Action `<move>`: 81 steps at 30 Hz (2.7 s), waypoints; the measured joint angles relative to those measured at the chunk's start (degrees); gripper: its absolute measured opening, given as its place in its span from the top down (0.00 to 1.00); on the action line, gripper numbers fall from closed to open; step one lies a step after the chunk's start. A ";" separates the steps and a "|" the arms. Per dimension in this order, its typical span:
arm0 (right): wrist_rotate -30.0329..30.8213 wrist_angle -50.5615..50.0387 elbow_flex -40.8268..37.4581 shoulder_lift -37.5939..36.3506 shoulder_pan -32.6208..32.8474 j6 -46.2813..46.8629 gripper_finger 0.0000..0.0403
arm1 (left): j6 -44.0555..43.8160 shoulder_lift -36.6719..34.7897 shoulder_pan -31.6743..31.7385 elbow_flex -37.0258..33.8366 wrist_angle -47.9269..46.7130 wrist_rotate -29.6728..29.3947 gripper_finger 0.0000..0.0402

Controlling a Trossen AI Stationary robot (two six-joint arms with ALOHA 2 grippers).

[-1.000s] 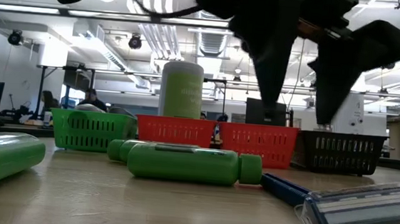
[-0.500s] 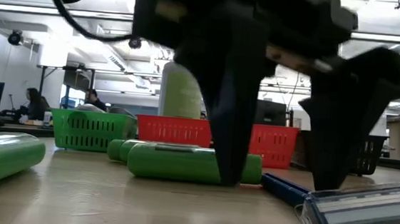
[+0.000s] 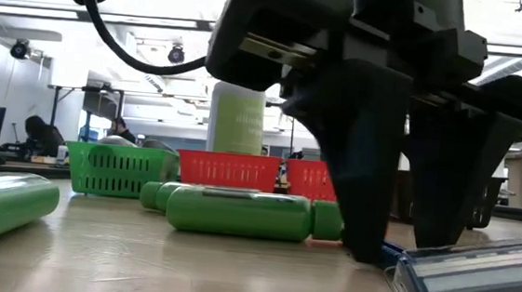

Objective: Pick & Place Travel size toiletries
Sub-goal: Put the blue razor into the black bin, then put the middle green shampoo into the right red bin

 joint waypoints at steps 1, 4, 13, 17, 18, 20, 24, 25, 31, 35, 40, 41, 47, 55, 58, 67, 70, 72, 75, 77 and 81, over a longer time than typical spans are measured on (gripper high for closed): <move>-0.01 0.08 -0.32 -0.10 0.00 0.00 0.57 | 0.21 0.00 0.00 0.00 0.00 -0.01 0.49; -0.03 0.10 -1.16 -0.18 0.04 -0.11 0.66 | 0.35 0.00 0.00 0.00 0.00 -0.04 0.49; 1.46 -3.24 -0.56 0.02 0.07 -2.64 0.89 | 1.26 0.00 0.00 0.00 0.00 -0.09 0.49; 1.95 -5.78 0.22 -0.41 0.07 -4.60 0.95 | 1.69 0.00 0.00 0.00 0.01 -0.11 0.49; 2.76 -7.29 0.26 -0.89 0.07 -4.78 0.95 | 1.73 0.00 0.00 0.00 0.02 -0.11 0.49; 4.84 -9.84 0.28 -1.83 0.03 -4.71 0.95 | 1.77 0.00 0.02 0.00 0.02 -0.11 0.49; 8.88 -14.60 0.35 -8.45 -0.24 -3.58 0.95 | 1.83 0.00 0.04 0.00 0.11 -0.12 0.49; 9.99 -15.63 0.01 -10.72 -0.33 -2.96 0.95 | 1.95 0.00 0.04 0.00 0.11 -0.13 0.49; 15.46 -22.27 -5.45 -23.22 -2.93 1.94 0.95 | 2.88 0.00 0.07 0.00 0.21 -0.13 0.49; 16.01 -22.80 -14.84 -31.93 -6.70 1.30 0.95 | 2.88 0.00 0.07 0.00 0.25 -0.15 0.49; 16.85 -18.61 -27.65 -40.69 -12.96 -0.71 0.95 | 2.87 0.00 0.07 0.00 0.20 -0.15 0.49; 16.91 -15.85 -29.97 -42.10 -14.31 -1.83 0.95 | 2.86 0.00 0.07 0.00 0.18 -0.22 0.49; 16.88 -2.00 -40.11 -45.94 -21.54 -6.78 0.95 | 2.84 0.00 0.07 0.00 0.17 -0.52 0.49; 15.31 1.93 -45.80 -45.31 -24.89 -8.32 0.94 | 2.30 0.00 0.07 0.00 0.13 -0.50 0.49; 15.27 3.11 -46.71 -45.32 -25.29 -8.13 0.94 | 2.29 0.00 0.07 0.00 0.14 -0.78 0.49; 15.28 3.72 -49.75 -45.32 -26.66 -5.38 0.80 | 2.29 0.00 0.13 0.00 0.13 -1.60 0.49; 15.85 3.63 -49.21 -45.31 -26.67 -5.75 0.73 | 2.29 0.00 0.13 0.00 0.13 -1.62 0.49; 16.56 3.76 -48.04 -45.32 -26.67 -6.89 0.68 | 2.29 0.01 0.13 0.00 0.13 -1.64 0.49; 17.04 3.60 -45.81 -45.34 -26.67 -8.47 0.59 | 2.31 0.00 0.19 0.00 0.13 -1.66 0.49; 17.95 2.98 -43.86 -45.34 -26.57 -9.40 0.53 | 2.31 0.00 0.17 0.00 0.13 -1.66 0.49; 20.39 0.90 -39.01 -45.34 -26.18 -11.21 0.43 | 2.28 0.00 0.17 0.00 0.13 -1.70 0.49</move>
